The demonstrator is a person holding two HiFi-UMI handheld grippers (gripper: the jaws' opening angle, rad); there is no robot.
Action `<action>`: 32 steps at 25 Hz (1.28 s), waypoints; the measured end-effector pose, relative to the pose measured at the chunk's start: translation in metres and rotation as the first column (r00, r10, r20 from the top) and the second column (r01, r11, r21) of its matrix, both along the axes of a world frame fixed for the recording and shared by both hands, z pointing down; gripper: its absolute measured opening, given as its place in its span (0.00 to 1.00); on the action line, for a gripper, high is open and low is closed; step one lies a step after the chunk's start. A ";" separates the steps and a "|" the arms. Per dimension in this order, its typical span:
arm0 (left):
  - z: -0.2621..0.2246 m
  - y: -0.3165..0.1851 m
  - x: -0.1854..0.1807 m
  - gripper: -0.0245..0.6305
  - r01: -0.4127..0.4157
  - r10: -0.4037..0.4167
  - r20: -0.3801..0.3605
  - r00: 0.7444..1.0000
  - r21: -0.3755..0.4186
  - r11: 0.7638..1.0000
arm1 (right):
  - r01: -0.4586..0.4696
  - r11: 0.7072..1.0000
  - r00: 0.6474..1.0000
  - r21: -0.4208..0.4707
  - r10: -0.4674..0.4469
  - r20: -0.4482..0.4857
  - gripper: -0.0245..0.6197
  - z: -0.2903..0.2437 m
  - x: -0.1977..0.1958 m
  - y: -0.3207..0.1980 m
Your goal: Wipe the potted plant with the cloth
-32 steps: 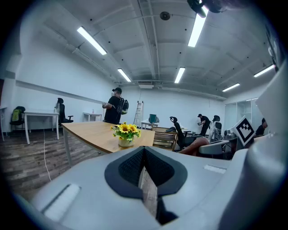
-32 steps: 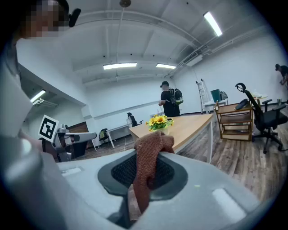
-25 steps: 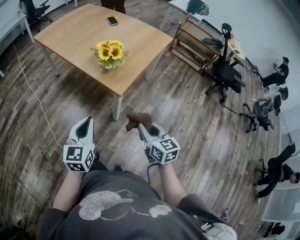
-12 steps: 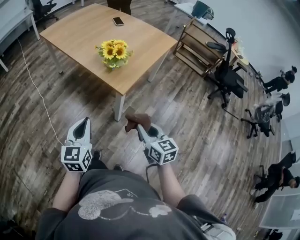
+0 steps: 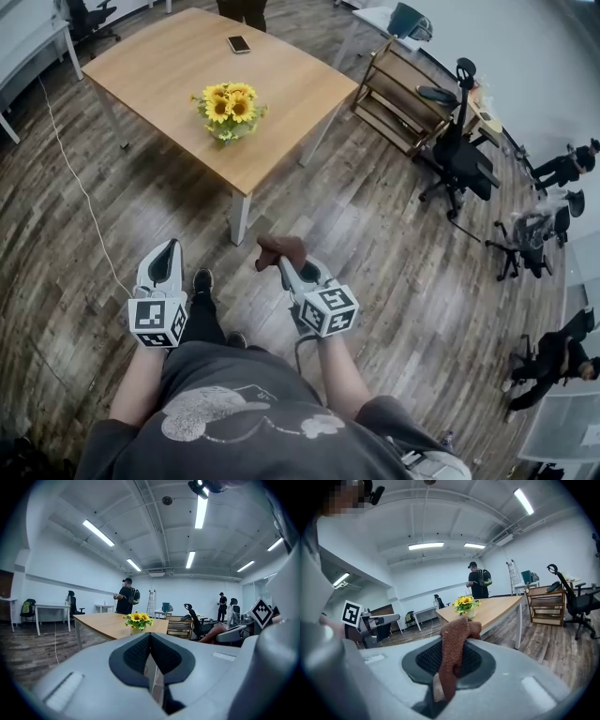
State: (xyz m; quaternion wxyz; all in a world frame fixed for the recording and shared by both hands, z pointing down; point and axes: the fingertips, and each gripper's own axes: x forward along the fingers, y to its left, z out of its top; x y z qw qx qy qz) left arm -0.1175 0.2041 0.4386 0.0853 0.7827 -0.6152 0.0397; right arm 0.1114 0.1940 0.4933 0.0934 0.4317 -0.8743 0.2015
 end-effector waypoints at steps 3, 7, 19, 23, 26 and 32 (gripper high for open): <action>0.006 -0.013 0.009 0.07 -0.040 0.040 -0.018 0.999 -0.015 0.999 | -0.008 1.000 1.000 -0.003 0.008 -0.007 0.11 0.002 0.002 -0.011; 0.010 -0.038 0.020 0.07 -0.093 0.092 -0.032 0.995 -0.020 0.995 | -0.041 0.999 0.999 -0.012 0.041 -0.012 0.11 0.003 0.008 -0.029; 0.015 -0.138 0.022 0.07 -0.174 0.171 -0.050 0.984 -0.046 0.984 | -0.100 0.994 0.995 -0.043 0.099 -0.010 0.11 0.003 0.002 -0.109; 0.021 -0.166 0.016 0.07 -0.202 0.199 -0.045 0.979 -0.061 0.978 | -0.123 0.991 0.992 -0.062 0.122 -0.012 0.11 0.004 -0.006 -0.138; 0.025 -0.185 0.012 0.07 -0.227 0.224 -0.053 0.973 -0.066 0.972 | -0.156 0.984 0.988 -0.090 0.156 -0.006 0.11 0.008 -0.011 -0.160; 0.036 -0.223 0.003 0.07 -0.279 0.275 -0.062 0.959 -0.077 0.957 | -0.194 0.977 0.981 -0.091 0.193 -0.020 0.11 0.007 -0.018 -0.204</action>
